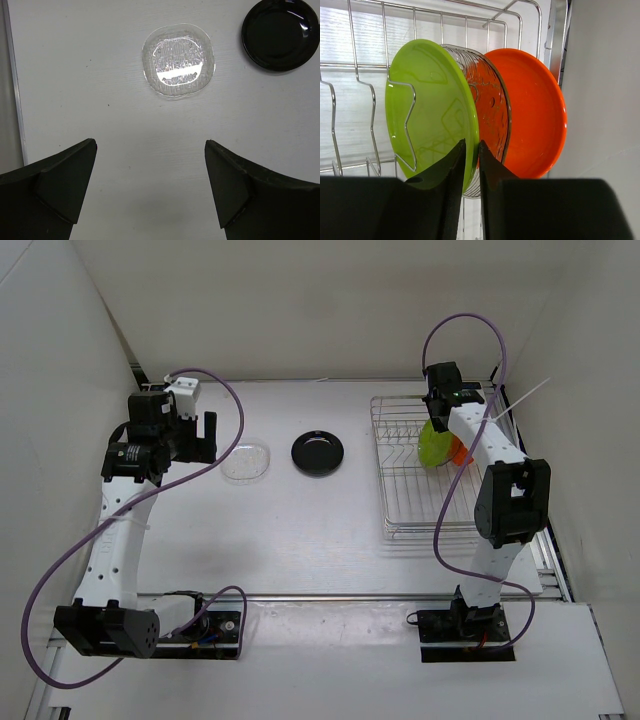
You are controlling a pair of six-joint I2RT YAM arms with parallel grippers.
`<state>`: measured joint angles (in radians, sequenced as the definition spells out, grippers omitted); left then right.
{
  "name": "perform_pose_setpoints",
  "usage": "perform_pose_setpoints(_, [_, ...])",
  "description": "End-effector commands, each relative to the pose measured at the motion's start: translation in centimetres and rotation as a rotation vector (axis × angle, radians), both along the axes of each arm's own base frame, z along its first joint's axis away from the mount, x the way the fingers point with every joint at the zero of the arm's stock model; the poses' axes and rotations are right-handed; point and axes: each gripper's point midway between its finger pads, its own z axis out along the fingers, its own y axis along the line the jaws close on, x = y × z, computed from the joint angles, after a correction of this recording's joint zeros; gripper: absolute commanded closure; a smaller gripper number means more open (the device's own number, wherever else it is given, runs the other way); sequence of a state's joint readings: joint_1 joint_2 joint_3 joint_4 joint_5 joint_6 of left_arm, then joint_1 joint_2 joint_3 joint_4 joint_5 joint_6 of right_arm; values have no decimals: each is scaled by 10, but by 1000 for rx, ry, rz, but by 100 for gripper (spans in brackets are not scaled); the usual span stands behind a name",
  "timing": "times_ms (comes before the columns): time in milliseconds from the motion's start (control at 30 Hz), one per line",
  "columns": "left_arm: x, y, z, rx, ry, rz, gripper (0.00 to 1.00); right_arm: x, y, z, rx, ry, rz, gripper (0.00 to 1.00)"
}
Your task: Unload the plates from the dish rack
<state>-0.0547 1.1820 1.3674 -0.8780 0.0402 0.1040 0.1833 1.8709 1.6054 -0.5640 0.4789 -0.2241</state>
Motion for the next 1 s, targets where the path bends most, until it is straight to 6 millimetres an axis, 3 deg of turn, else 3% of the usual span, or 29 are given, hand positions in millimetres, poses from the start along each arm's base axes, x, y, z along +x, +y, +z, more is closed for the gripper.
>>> perform_pose_setpoints(0, [-2,-2,14,-12,-53,2,0,5,0,-3,7,-20,-13,80])
perform_pose_setpoints(400, [-2,-2,14,-12,-53,2,0,-2,-3,0,4,-14,-25,92])
perform_pose_setpoints(567, [-4,-2,16,-13,-63,1,0,-2,-2,10,19,-38,-38,99])
perform_pose_setpoints(733, [-3,-2,20,-13,-72,1,0,-5,3,13,6,-34,-41,99])
perform_pose_setpoints(967, [-1,-2,21,-13,-72,1,0,-6,3,35,-53,-62,-74,99])
